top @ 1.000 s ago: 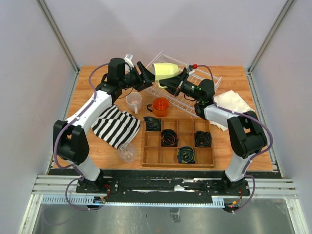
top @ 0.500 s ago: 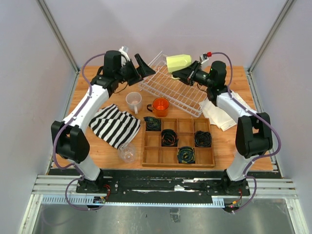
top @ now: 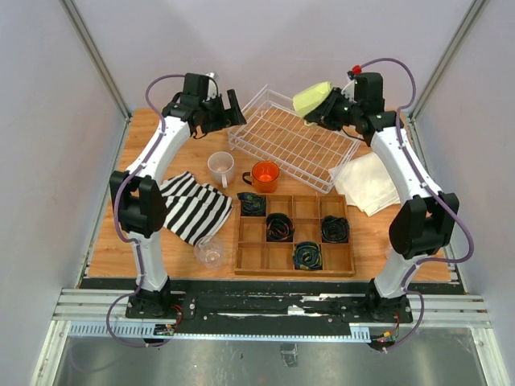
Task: Load the cups into the dish rack
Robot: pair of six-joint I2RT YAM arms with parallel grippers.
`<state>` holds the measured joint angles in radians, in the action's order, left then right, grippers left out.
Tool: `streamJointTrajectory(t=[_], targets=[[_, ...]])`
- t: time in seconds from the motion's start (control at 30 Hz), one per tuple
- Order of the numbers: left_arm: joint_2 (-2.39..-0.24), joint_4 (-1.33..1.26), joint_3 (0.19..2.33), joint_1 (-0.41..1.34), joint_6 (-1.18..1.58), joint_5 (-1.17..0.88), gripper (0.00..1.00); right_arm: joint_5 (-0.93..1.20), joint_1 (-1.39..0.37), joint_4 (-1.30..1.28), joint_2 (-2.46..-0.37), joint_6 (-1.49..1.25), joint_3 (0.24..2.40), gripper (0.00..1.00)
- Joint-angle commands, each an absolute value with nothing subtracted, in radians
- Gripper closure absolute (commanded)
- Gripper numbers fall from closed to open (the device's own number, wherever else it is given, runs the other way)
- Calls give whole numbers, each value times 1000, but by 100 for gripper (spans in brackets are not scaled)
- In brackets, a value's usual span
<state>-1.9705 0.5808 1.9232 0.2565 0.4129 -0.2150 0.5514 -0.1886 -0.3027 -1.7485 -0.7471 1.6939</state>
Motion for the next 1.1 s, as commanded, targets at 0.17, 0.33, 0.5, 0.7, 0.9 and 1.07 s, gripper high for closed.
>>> streamJointTrajectory(t=[0.17, 0.33, 0.5, 0.7, 0.9, 1.07], targets=[[-1964, 571, 1916, 253, 378, -218, 0, -17, -177, -683, -1793, -760, 1824, 99], [-1987, 578, 1959, 239, 373, -229, 0, -264, -198, -711, -1826, -805, 1878, 99], [-1983, 569, 1956, 224, 375, -239, 0, -352, -199, -772, -1934, -861, 1995, 99], [-1969, 549, 1926, 216, 378, -256, 0, -402, -203, -795, -2073, -867, 2094, 99], [-1968, 543, 1907, 206, 371, -261, 0, -422, -217, -797, -2133, -889, 2124, 99], [-1965, 539, 1889, 192, 368, -270, 0, -438, -229, -808, -2162, -915, 2140, 99]])
